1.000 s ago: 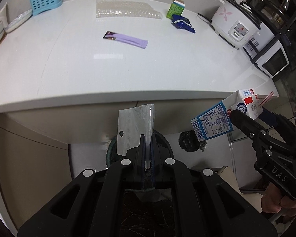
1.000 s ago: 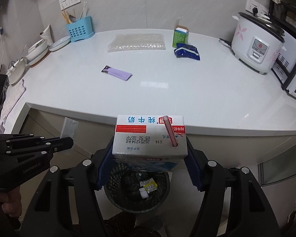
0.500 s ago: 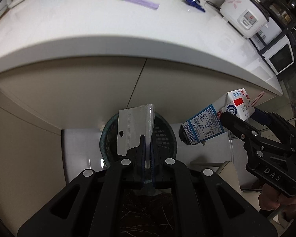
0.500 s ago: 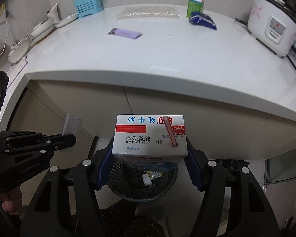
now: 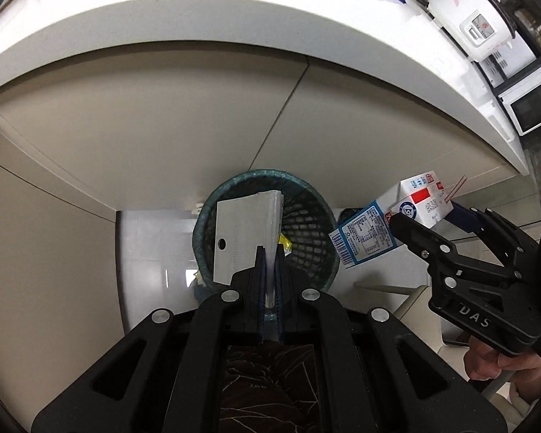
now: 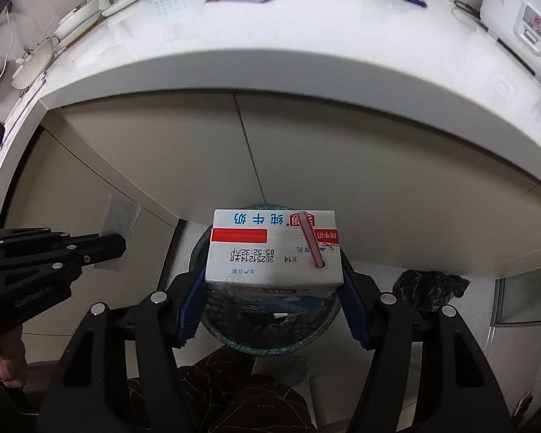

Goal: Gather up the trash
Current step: 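Lower both tools over the wastebasket and open them to drop the items, then raise both tools back up toward the counter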

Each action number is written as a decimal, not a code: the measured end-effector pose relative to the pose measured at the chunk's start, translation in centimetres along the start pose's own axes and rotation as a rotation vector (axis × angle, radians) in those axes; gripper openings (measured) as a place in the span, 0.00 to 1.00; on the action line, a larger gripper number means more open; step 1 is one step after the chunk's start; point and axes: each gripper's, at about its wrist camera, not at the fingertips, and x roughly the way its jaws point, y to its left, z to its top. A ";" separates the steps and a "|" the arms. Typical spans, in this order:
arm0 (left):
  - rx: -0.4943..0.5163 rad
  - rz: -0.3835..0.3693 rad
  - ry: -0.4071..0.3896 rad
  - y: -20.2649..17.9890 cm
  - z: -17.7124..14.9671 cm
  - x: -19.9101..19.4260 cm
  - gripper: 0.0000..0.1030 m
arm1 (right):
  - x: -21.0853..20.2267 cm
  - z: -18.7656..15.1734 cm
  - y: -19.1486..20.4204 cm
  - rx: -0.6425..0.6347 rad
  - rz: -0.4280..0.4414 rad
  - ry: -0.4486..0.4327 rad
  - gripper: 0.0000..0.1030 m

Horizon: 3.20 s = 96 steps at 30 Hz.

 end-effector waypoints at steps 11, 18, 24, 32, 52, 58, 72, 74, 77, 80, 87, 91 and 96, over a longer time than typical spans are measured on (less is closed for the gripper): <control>0.002 0.012 0.022 0.1 0.3 1.2 0.03 | 0.8 0.1 -0.3 0.014 -0.009 0.020 0.82; 0.037 0.003 0.056 -1.2 0.7 3.6 0.03 | -0.7 -0.5 -3.2 0.061 -0.059 -0.006 0.90; 0.091 -0.004 0.092 -2.7 0.5 6.2 0.03 | -2.4 -1.5 -6.0 0.094 -0.113 -0.031 0.92; 0.138 -0.007 0.140 -5.2 0.4 9.1 0.04 | -4.3 -2.6 -9.4 0.141 -0.142 -0.041 0.92; 0.075 0.051 0.088 -6.0 1.3 7.9 0.52 | -4.8 -2.7 -10.7 0.144 -0.139 -0.050 0.92; 0.080 0.067 -0.017 -5.1 2.9 3.0 0.77 | -5.5 -0.7 -9.7 0.140 -0.127 -0.092 0.92; 0.037 0.034 -0.217 -2.9 10.7 -7.2 0.94 | -9.4 7.6 -6.1 0.099 -0.158 -0.260 0.93; 0.032 0.032 -0.232 -2.5 11.9 -7.8 0.94 | -9.6 8.6 -5.9 0.115 -0.164 -0.276 0.93; 0.010 0.046 -0.224 -1.8 13.9 -7.9 0.94 | -9.8 9.7 -5.8 0.132 -0.173 -0.279 0.92; -0.028 0.052 -0.204 -1.0 15.2 -7.9 0.94 | -9.8 10.6 -5.6 0.123 -0.187 -0.272 0.92; -0.090 0.068 -0.178 -0.1 17.1 -7.2 0.94 | -9.5 12.1 -5.7 0.089 -0.210 -0.263 0.92; -0.119 0.076 -0.179 -0.6 18.2 -6.8 0.94 | -9.3 13.3 -6.3 0.044 -0.207 -0.265 0.92; -0.175 0.108 -0.189 -1.3 20.1 -6.6 0.94 | -8.8 15.5 -8.1 0.000 -0.180 -0.269 0.92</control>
